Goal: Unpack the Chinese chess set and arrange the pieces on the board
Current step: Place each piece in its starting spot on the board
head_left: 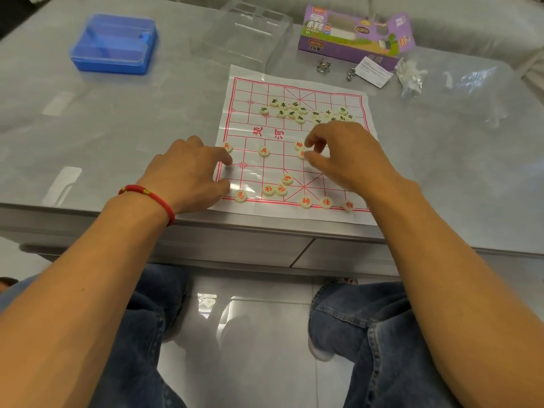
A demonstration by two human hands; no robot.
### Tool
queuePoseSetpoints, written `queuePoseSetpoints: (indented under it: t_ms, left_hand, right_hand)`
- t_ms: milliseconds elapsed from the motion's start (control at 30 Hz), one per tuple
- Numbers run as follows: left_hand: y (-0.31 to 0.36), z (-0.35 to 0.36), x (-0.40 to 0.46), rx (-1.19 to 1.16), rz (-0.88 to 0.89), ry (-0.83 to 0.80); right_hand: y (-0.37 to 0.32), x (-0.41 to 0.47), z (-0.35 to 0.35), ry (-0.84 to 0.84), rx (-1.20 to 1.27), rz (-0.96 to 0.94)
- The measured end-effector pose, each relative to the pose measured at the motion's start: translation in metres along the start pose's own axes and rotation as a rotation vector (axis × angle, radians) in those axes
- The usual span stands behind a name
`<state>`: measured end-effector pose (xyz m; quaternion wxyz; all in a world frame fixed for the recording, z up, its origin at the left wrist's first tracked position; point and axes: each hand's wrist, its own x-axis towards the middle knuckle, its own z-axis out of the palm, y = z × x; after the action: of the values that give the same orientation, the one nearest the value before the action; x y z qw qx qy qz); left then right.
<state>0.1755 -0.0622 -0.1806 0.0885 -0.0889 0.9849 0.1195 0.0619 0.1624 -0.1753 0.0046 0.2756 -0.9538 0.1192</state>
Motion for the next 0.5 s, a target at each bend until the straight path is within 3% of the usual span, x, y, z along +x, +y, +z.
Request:
queuePoseSetpoints:
  t_ms: [267,400,500]
  left_hand:
    - [-0.005,-0.001,0.0,-0.001,0.017,0.002]
    - [-0.006,-0.002,-0.001,-0.013,0.023,0.0]
    - [-0.006,-0.003,-0.001,-0.014,0.025,-0.003]
  right_hand:
    - [-0.011,0.047,0.027,0.015,-0.115,0.095]
    - [-0.014,0.049,0.019,0.026,0.015,0.088]
    - [-0.024,0.031,0.004,-0.041,0.165,-0.025]
